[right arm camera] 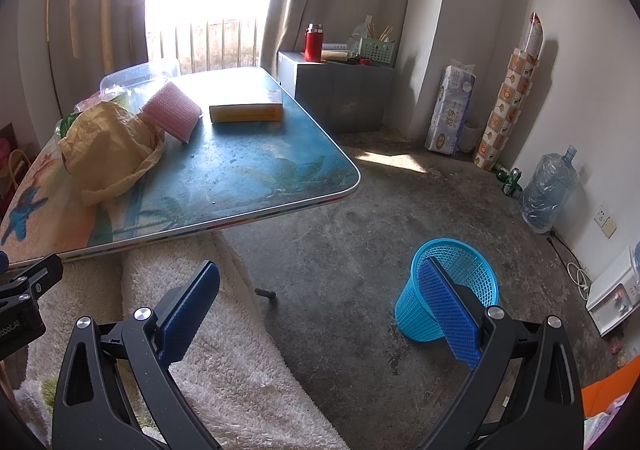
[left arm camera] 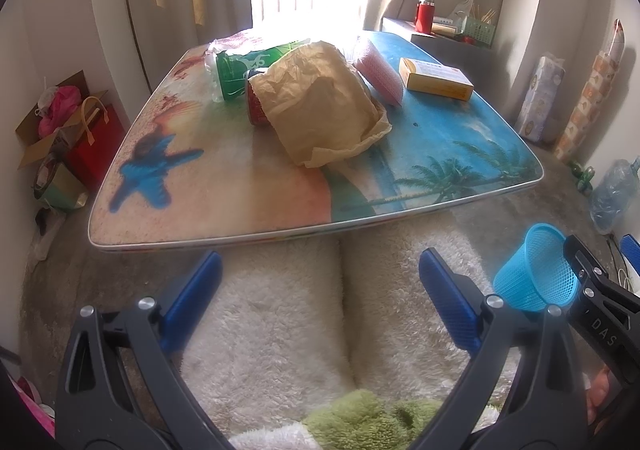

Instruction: Collect trash

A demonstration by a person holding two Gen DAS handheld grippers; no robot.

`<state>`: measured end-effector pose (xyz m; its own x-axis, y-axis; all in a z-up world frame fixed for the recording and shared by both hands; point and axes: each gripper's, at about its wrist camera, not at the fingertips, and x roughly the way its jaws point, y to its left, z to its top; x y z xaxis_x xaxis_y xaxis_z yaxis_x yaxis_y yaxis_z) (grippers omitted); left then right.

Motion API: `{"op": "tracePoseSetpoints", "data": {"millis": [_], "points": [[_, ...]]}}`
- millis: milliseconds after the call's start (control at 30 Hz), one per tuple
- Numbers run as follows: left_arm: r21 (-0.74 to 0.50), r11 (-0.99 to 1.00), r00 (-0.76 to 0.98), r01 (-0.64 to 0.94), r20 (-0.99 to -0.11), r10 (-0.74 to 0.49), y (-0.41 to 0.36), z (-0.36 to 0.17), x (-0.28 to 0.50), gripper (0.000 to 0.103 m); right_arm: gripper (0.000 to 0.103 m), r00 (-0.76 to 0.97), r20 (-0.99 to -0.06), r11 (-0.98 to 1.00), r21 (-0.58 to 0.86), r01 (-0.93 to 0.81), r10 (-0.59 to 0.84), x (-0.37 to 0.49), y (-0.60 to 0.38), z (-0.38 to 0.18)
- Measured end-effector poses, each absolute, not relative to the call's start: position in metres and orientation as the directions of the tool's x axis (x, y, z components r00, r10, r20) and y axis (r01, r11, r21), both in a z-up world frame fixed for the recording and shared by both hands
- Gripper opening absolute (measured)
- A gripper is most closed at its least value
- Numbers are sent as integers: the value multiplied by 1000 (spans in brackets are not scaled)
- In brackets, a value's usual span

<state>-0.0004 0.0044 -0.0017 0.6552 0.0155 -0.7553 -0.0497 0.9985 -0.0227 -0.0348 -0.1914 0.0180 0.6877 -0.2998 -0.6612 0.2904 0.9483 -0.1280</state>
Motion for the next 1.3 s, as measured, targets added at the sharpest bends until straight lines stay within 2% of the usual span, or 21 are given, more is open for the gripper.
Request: {"op": "tracePoseSetpoints", "data": {"millis": [1300], "points": [[2,997,636,-76,-770,50,6,-4,2,95,97,689,-660,948,-127,291,-299,-34,-192,17]]}}
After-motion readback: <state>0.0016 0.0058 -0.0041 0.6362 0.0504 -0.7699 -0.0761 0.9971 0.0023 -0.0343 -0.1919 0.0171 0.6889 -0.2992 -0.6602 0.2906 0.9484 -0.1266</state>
